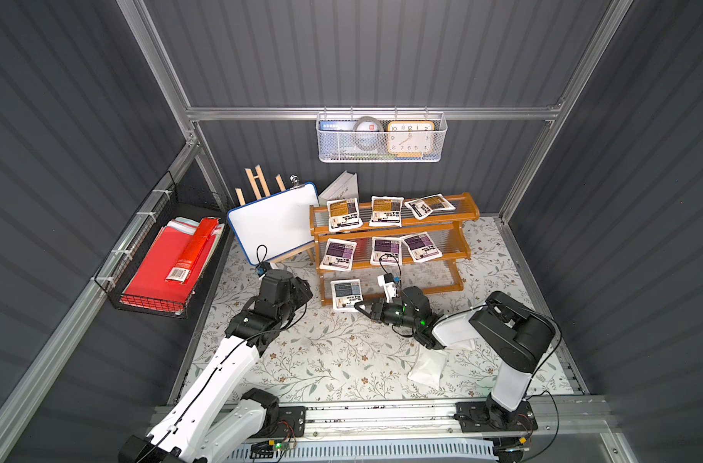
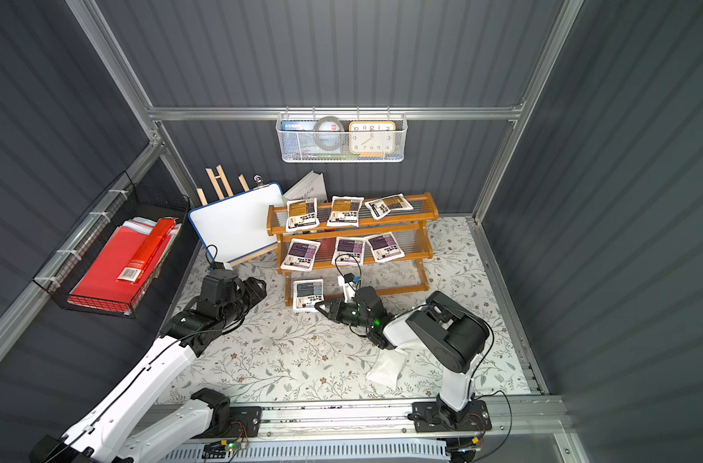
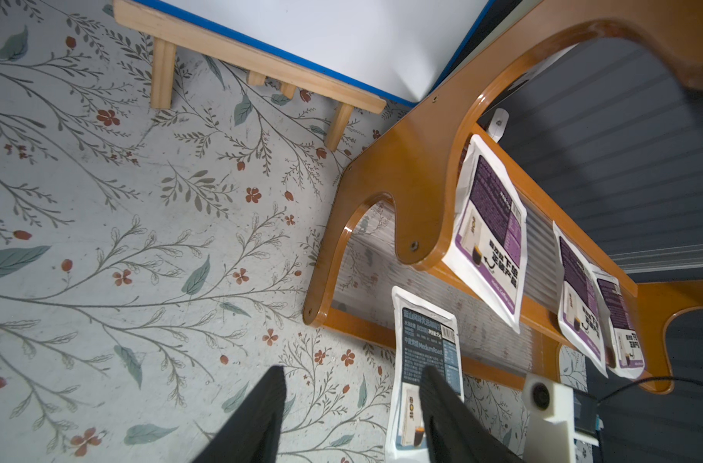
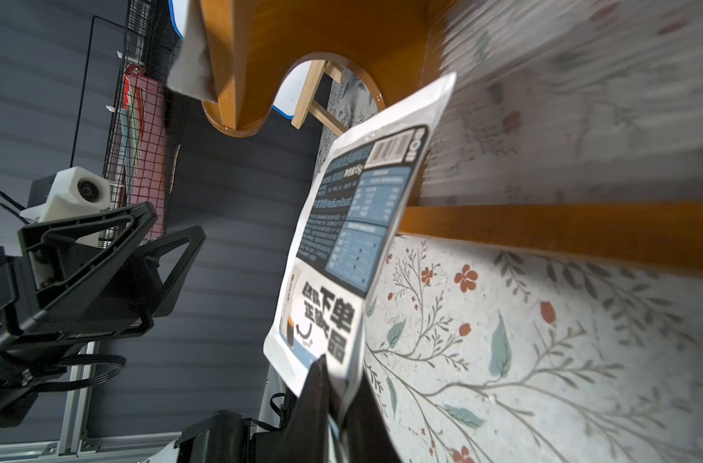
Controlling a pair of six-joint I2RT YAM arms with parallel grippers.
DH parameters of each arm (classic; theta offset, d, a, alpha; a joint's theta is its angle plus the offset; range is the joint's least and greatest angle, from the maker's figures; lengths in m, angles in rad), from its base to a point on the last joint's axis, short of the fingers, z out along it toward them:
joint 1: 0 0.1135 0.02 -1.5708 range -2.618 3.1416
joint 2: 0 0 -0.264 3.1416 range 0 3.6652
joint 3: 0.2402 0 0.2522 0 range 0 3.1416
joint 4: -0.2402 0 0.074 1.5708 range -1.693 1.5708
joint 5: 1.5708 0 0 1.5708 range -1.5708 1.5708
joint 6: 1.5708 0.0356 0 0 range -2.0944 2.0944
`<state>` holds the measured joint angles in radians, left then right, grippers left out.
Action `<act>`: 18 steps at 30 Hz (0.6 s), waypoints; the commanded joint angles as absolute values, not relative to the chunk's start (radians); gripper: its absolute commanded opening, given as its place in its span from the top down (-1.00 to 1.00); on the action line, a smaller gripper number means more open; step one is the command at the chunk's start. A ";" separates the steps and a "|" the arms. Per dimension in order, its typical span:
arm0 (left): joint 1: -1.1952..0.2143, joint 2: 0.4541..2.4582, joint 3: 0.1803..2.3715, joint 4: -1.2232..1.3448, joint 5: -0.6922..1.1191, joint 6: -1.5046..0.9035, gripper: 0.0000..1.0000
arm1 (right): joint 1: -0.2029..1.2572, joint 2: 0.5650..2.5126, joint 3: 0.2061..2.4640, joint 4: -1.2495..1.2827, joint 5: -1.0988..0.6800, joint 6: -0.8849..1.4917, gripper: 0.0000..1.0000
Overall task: Place the bagged coffee beans on the shelf by color
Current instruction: Place the bagged coffee beans on the shelf.
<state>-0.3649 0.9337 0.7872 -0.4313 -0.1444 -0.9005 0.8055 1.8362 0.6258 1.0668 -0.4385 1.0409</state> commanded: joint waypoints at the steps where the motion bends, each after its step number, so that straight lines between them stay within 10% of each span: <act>1: -0.357 0.918 0.806 -0.469 -0.161 -0.904 -0.16 | 0.795 1.863 0.612 1.205 -0.453 1.093 1.00; 18: -0.357 0.904 0.783 -0.469 -0.139 -0.919 -0.15 | 0.755 2.009 0.717 1.215 -0.447 1.113 0.93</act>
<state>-0.3649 0.9222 0.7872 -0.4454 -0.1425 -0.9115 0.7673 1.9949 0.6853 1.1854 -0.4477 1.1084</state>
